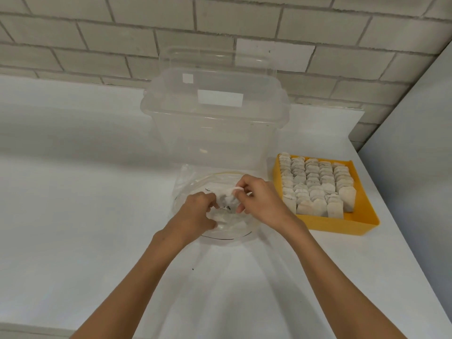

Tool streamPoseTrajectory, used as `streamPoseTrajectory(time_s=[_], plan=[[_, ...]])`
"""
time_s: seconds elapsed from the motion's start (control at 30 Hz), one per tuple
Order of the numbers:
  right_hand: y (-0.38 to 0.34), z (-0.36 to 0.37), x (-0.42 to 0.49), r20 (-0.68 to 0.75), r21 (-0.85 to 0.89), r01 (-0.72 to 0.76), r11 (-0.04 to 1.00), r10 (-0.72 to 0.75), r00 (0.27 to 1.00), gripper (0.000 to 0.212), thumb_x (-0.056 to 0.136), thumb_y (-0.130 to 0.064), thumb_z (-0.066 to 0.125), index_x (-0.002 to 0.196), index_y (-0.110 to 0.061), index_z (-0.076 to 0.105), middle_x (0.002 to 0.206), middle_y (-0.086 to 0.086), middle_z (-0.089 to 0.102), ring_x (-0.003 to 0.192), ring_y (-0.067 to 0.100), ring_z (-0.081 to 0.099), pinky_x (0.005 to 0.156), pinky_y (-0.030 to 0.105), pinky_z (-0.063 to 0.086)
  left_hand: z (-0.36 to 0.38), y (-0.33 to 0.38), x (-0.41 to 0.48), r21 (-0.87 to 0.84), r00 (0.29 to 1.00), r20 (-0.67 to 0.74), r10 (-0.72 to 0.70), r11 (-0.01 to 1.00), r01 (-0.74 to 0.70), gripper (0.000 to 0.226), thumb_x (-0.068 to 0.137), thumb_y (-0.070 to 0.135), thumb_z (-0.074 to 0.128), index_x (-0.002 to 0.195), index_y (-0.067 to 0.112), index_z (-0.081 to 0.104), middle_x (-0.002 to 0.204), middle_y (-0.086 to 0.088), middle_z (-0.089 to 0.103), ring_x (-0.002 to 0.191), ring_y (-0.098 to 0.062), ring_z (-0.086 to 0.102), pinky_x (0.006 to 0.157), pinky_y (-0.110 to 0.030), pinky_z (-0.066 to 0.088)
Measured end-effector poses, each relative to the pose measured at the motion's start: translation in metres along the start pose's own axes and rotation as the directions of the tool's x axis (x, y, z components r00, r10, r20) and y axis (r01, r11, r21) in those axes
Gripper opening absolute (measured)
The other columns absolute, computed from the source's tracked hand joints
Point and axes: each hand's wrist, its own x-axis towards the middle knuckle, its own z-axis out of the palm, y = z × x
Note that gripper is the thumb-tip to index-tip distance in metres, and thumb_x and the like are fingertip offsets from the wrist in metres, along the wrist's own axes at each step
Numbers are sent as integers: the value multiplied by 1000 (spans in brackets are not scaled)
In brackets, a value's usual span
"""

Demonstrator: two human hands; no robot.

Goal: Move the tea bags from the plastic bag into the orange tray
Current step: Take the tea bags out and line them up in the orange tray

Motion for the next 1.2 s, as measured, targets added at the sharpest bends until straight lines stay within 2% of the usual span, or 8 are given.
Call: streamPoseTrajectory(time_s=[0.13, 0.33, 0.4, 0.47, 0.63, 0.9, 1.07, 1.2], plan=[[-5, -5, -1, 17, 148, -45, 988, 43, 999, 7, 91, -12, 60, 85, -14, 58, 74, 9, 65, 59, 21, 71, 62, 39, 59, -1, 4, 2, 33, 997, -69, 35, 999, -33, 10, 84, 5, 64, 89, 13, 67, 93, 0, 61, 91, -17, 61, 79, -26, 50], [-10, -25, -10, 70, 448, -118, 886, 97, 993, 7, 88, 0, 62, 94, -4, 62, 73, 15, 58, 66, 21, 72, 58, 24, 57, -36, 20, -5, -163, 967, -256, 19, 985, -62, 6, 85, 12, 68, 85, 18, 69, 72, 10, 60, 66, -1, 56, 59, -3, 38], [-11, -31, -12, 81, 504, -124, 855, 96, 992, 7, 89, 2, 60, 93, -3, 64, 74, 14, 62, 67, 19, 72, 60, 24, 57, -45, 23, -6, -247, 963, -268, -10, 967, -58, 8, 84, 13, 70, 88, 21, 68, 73, 6, 64, 64, -2, 57, 61, -6, 41], [-10, -35, -14, 77, 528, -120, 841, 93, 993, 11, 90, 3, 57, 93, -4, 65, 75, 14, 64, 68, 18, 71, 61, 23, 57, -50, 25, -6, -313, 963, -268, -31, 948, -56, 10, 84, 15, 71, 91, 21, 67, 75, 1, 67, 65, -8, 59, 68, -20, 50], [-9, -42, -15, 32, 453, -74, 888, 67, 997, 16, 89, 1, 61, 103, -6, 61, 75, 12, 68, 70, 19, 71, 63, 26, 56, -54, 30, -5, -369, 961, -270, -58, 928, -47, 12, 83, 16, 73, 90, 16, 62, 73, 1, 70, 74, -14, 63, 77, -35, 53], [-16, -61, -11, -126, 249, -1, 968, 33, 991, 8, 85, -5, 68, 81, -11, 66, 68, 6, 67, 58, 15, 66, 57, 27, 55, -53, 44, 4, -362, 967, -253, 6, 927, -100, 11, 82, 18, 74, 80, 20, 64, 67, 0, 71, 72, -12, 64, 75, -35, 52], [-19, -94, -8, -188, 146, 12, 989, 15, 982, 5, 83, -9, 71, 88, -8, 74, 61, 4, 65, 53, 9, 61, 58, 24, 56, -53, 57, 12, -375, 968, -247, 39, 917, -133, 7, 82, 16, 74, 81, 20, 67, 67, -1, 72, 69, -10, 64, 71, -32, 53], [-20, -124, -12, -187, 122, -19, 992, 42, 981, 9, 85, -9, 69, 91, -12, 74, 63, 4, 65, 55, 9, 60, 59, 19, 53, -52, 74, 19, -392, 968, -233, 88, 903, -177, 6, 83, 15, 73, 83, 19, 68, 71, -5, 73, 70, -8, 64, 59, -16, 50]])
